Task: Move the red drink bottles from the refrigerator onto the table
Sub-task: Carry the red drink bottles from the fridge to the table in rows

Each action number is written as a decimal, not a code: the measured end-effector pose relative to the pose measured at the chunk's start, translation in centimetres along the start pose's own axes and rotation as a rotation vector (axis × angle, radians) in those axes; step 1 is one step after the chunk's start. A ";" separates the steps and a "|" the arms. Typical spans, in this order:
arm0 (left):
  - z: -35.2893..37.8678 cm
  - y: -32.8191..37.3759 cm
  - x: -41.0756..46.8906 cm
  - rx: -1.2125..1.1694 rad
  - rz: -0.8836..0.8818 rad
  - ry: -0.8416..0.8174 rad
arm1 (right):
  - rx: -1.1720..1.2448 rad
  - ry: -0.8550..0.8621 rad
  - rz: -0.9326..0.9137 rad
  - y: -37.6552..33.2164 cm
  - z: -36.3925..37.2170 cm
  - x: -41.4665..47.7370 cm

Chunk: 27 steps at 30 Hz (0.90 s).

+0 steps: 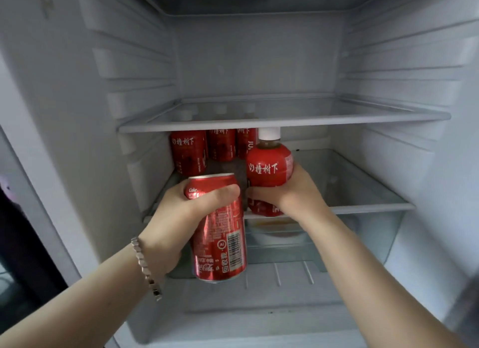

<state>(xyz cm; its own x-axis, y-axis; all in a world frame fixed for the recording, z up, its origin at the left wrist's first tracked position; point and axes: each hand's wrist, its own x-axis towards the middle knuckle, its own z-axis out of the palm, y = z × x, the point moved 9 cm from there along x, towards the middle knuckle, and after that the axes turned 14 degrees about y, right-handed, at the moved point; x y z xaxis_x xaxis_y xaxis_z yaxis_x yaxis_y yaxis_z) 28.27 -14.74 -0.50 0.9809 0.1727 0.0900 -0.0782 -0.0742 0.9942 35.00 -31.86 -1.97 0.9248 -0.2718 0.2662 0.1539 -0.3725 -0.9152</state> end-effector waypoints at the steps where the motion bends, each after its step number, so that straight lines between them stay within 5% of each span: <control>1: -0.2 0.2 -0.1 -0.005 0.030 -0.022 | 0.029 0.031 0.011 0.2 -0.7 -0.8; 8: -1.4 1.8 -1.9 -0.157 0.167 -0.195 | -0.092 0.119 -0.187 -1.3 -2.7 -6.3; 16: -0.6 0.5 -3.9 0.070 0.255 -0.332 | -0.192 -0.399 -0.188 2.8 6.2 -9.4; 27: -0.1 -4.2 -4.0 0.399 0.212 -0.277 | -0.398 -0.484 -0.330 7.1 10.2 -10.2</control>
<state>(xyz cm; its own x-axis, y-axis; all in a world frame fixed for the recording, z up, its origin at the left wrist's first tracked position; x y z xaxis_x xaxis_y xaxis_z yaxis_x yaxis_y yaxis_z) 24.62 -15.03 -5.06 0.9655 -0.1490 0.2136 -0.2588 -0.4562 0.8514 30.23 -22.67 -14.31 0.9167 0.3021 0.2615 0.3995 -0.6884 -0.6054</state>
